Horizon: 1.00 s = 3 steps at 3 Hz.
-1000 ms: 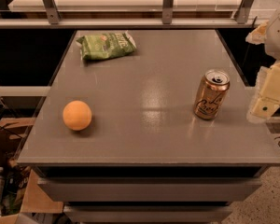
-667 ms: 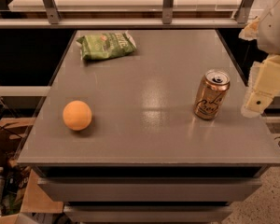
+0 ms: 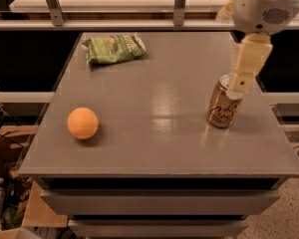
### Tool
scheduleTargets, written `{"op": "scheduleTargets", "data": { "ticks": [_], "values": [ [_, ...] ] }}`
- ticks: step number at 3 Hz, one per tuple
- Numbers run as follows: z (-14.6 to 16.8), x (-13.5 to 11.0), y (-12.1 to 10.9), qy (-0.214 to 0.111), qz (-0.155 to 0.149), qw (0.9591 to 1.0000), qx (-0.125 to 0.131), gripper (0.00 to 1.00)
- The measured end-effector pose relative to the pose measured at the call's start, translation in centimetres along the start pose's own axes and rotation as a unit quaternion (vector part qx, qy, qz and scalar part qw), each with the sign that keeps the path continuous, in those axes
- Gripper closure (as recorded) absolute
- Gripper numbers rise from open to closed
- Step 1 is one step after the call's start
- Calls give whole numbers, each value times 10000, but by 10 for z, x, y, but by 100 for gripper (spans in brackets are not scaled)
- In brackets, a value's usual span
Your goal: Pick green jalapeno chip bag
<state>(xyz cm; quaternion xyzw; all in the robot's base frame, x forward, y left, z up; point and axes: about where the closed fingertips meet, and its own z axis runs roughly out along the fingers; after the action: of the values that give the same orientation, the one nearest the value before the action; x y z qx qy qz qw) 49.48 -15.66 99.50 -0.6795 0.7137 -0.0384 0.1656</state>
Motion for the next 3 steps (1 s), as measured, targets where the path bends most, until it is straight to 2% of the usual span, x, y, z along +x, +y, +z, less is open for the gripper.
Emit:
{"op": "scheduleTargets", "data": {
  "ticks": [1, 2, 3],
  "values": [
    [10, -38, -23, -143, -391, 9991, 54, 0],
    [26, -73, -47, -407, -563, 9974, 167, 0],
    [26, -73, -47, -409, -564, 9974, 171, 0]
  ]
}}
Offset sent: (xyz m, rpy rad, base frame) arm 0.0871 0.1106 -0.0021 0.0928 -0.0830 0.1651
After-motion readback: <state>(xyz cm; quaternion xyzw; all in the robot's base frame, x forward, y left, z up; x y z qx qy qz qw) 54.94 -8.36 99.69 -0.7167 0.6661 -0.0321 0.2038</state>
